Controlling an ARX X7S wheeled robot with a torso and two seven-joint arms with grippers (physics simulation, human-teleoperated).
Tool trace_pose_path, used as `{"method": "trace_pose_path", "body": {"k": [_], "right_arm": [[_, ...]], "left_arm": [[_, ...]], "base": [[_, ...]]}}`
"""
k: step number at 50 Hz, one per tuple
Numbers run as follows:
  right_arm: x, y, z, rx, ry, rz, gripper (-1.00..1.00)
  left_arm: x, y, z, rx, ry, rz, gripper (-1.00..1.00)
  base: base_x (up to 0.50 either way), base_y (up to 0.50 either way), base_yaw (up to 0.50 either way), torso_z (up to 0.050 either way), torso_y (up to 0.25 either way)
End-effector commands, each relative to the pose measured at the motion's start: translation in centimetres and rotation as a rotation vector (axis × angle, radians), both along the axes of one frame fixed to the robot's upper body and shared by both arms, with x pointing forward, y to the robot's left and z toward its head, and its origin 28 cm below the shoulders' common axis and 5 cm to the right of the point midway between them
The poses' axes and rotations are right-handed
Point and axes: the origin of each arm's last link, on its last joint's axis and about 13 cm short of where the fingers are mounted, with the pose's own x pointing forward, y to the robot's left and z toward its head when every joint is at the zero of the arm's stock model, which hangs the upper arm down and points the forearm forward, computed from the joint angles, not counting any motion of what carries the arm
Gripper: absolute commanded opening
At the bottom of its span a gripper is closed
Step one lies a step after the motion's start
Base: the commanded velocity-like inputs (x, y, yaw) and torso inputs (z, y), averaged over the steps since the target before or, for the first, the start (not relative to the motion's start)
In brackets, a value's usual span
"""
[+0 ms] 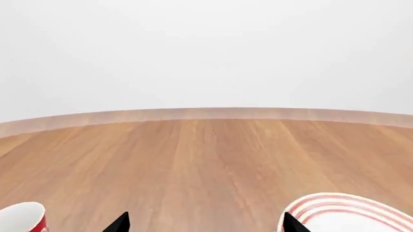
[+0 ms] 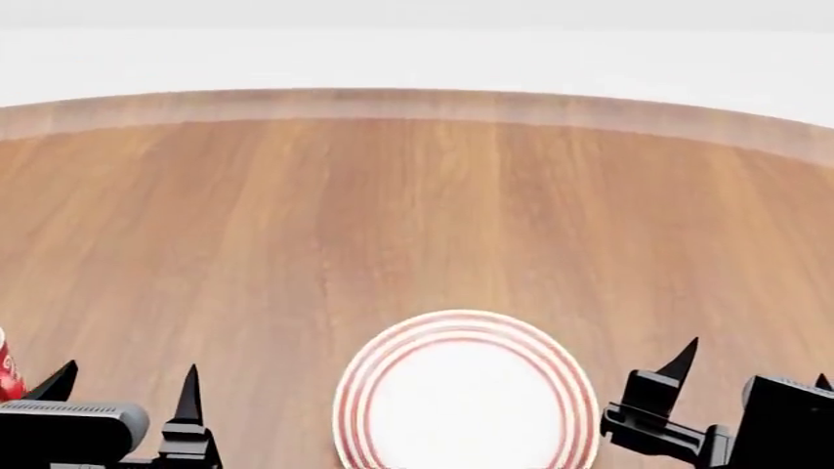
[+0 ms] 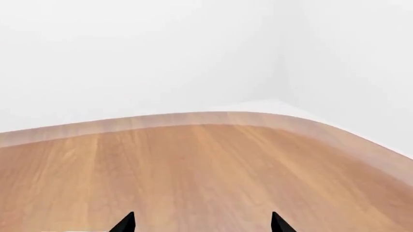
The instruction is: Pick up the red mug and put it on the plate
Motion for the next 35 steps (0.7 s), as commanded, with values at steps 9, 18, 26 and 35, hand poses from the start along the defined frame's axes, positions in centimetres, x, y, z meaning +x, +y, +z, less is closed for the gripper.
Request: {"method": "trace_pose_path", "body": {"k": [9, 18, 26, 35], "right_arm": [[0.0, 0.0, -0.3, 0.006, -0.005, 0.0, 1.0], [0.3, 0.1, -0.5, 0.001, 0.016, -0.009, 1.0], [0.4, 0.1, -0.8, 0.009, 0.017, 0.005, 1.0], [0.7, 0.1, -1.2, 0.008, 0.029, 0.01, 1.0]], "left_arm": [[0.0, 0.1, 0.0, -0.011, -0.017, 0.009, 1.0], [0.1, 0.0, -0.2, -0.012, -0.013, 0.006, 1.0], [0.4, 0.4, -0.6, -0.025, 0.031, 0.083, 1.0], [1.2, 2.2, -1.0, -0.071, 0.067, 0.348, 1.0]], "base": [[0.5, 0.0, 0.0, 0.0, 0.0], [0.27, 0.0, 0.0, 0.0, 0.001], [0.0, 0.0, 0.0, 0.0, 0.0], [0.0, 0.0, 0.0, 0.0, 0.0]]}}
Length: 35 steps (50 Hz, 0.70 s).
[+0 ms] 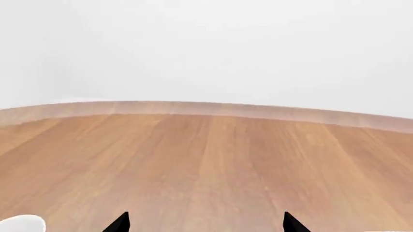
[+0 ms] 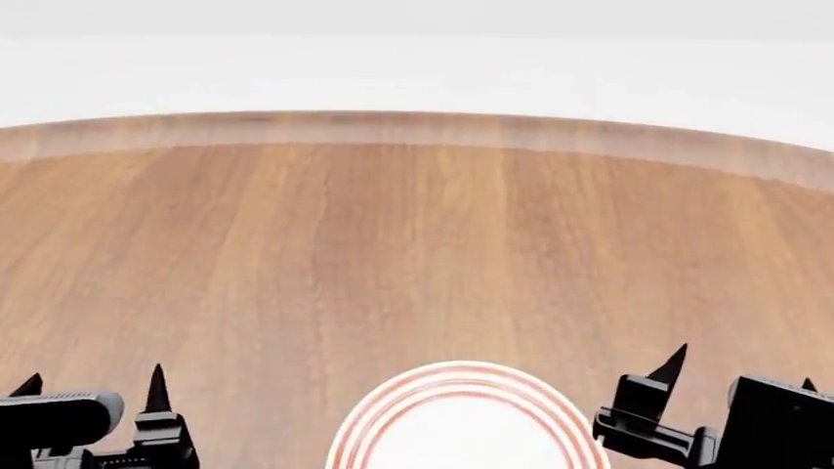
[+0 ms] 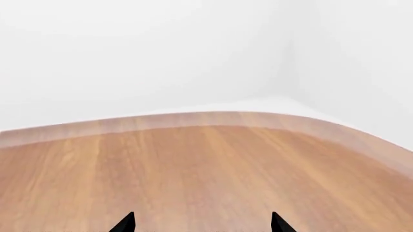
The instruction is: Pick up the red mug and put it on the plate
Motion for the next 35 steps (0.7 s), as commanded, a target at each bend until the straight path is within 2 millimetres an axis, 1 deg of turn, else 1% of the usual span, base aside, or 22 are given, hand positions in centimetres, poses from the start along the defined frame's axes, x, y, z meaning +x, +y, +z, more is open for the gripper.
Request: {"method": "trace_pose_path", "body": {"k": [1, 7, 9, 15, 27, 35], "right_arm": [[0.2, 0.0, -0.5, 0.008, 0.003, 0.003, 1.0], [0.3, 0.1, -0.7, 0.007, 0.008, 0.009, 1.0], [0.3, 0.1, -0.7, 0.008, 0.011, 0.009, 1.0], [0.4, 0.2, -0.8, 0.01, 0.014, 0.012, 1.0], [0.4, 0.2, -0.9, 0.014, 0.017, 0.013, 1.0], [0.5, 0.3, -1.0, 0.012, 0.018, 0.017, 1.0]], "left_arm": [[0.7, 1.7, -0.6, -0.036, 0.035, 0.245, 1.0], [1.1, 3.3, -1.5, -0.034, 0.072, 0.338, 1.0], [1.1, 3.8, -1.6, -0.044, 0.078, 0.362, 1.0], [0.9, 4.6, -1.6, -0.06, 0.087, 0.417, 1.0], [0.9, 4.5, -1.6, -0.077, 0.102, 0.419, 1.0], [1.2, 4.6, -1.9, -0.087, 0.115, 0.416, 1.0]], "base": [[0.0, 0.0, 0.0, 0.0, 0.0], [0.0, 0.0, 0.0, 0.0, 0.0], [0.0, 0.0, 0.0, 0.0, 0.0], [0.0, 0.0, 0.0, 0.0, 0.0], [0.0, 0.0, 0.0, 0.0, 0.0], [0.0, 0.0, 0.0, 0.0, 0.0]]}}
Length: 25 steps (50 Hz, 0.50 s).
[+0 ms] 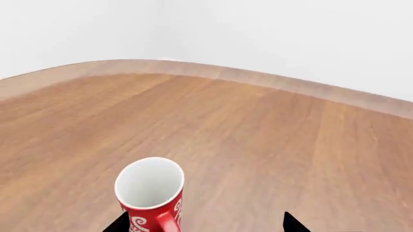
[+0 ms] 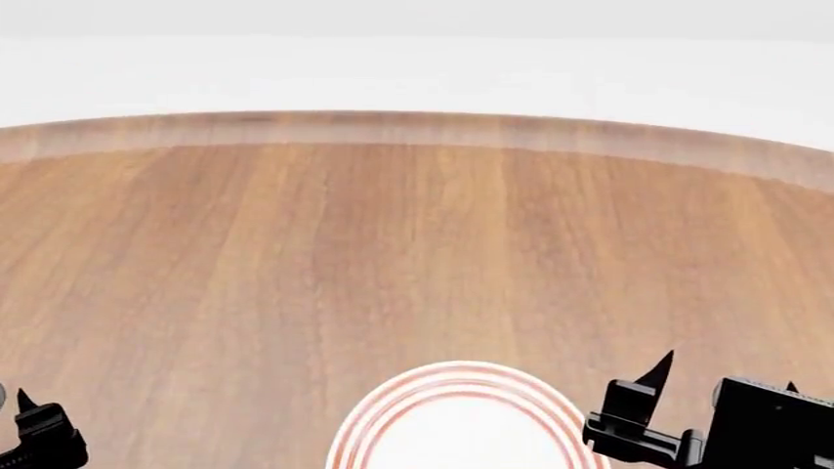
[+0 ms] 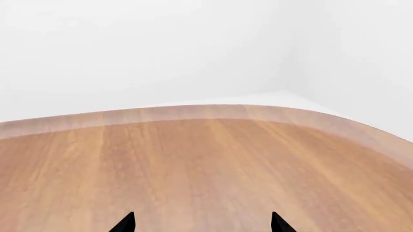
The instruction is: Pick up the red mug and put it on the plate
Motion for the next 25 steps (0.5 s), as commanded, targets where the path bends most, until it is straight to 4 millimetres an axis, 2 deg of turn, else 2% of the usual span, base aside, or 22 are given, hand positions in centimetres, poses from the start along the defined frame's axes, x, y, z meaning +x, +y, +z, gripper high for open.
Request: {"method": "trace_pose_path", "body": {"k": [1, 25], "right_arm": [[0.1, 0.0, -0.3, 0.01, -0.004, 0.001, 1.0], [0.4, 0.1, -0.9, 0.018, 0.009, 0.007, 1.0]], "left_arm": [[0.3, 0.3, -0.4, -0.023, 0.001, 0.029, 1.0], [3.2, 0.9, -2.7, -0.068, 0.099, 0.05, 1.0]], "base": [[0.0, 0.0, 0.0, 0.0, 0.0], [0.0, 0.0, 0.0, 0.0, 0.0]]}}
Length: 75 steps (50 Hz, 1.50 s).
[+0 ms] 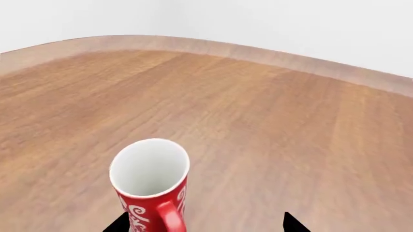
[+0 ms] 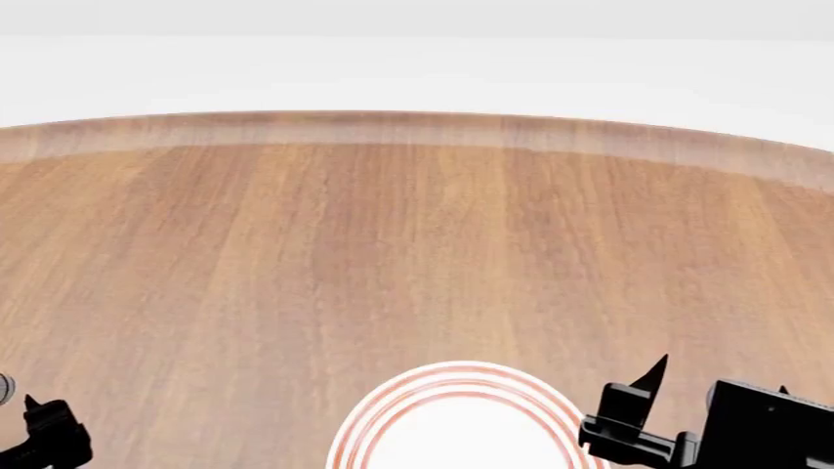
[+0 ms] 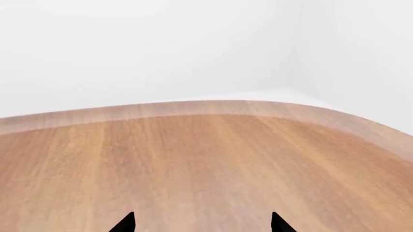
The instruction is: Pick up the red mug and put it on the plate
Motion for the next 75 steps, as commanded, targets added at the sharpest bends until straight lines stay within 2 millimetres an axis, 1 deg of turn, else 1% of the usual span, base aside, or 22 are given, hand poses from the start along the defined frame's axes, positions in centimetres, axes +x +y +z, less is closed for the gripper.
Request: {"method": "trace_pose_path", "body": {"k": [1, 17, 32, 57, 75], "right_arm": [[0.2, 0.0, -0.3, 0.012, -0.002, 0.002, 1.0], [0.2, 0.1, -0.3, 0.016, -0.001, 0.006, 1.0], [0.2, 0.0, -0.3, 0.022, -0.002, 0.003, 1.0], [0.4, 0.1, -0.9, 0.028, 0.008, 0.008, 1.0], [0.6, 0.1, -1.2, 0.03, 0.012, 0.013, 1.0]], "left_arm": [[1.3, 0.2, -1.3, -0.029, 0.033, 0.015, 1.0], [2.5, 0.9, -2.4, -0.05, 0.066, 0.04, 1.0], [2.8, 1.3, -3.4, -0.08, 0.108, 0.078, 1.0], [3.6, 1.8, -4.3, -0.101, 0.138, 0.094, 1.0], [4.2, 2.3, -5.4, -0.117, 0.175, 0.109, 1.0]], "base": [[0.0, 0.0, 0.0, 0.0, 0.0], [0.0, 0.0, 0.0, 0.0, 0.0], [0.0, 0.0, 0.0, 0.0, 0.0], [0.0, 0.0, 0.0, 0.0, 0.0], [0.0, 0.0, 0.0, 0.0, 0.0]]}}
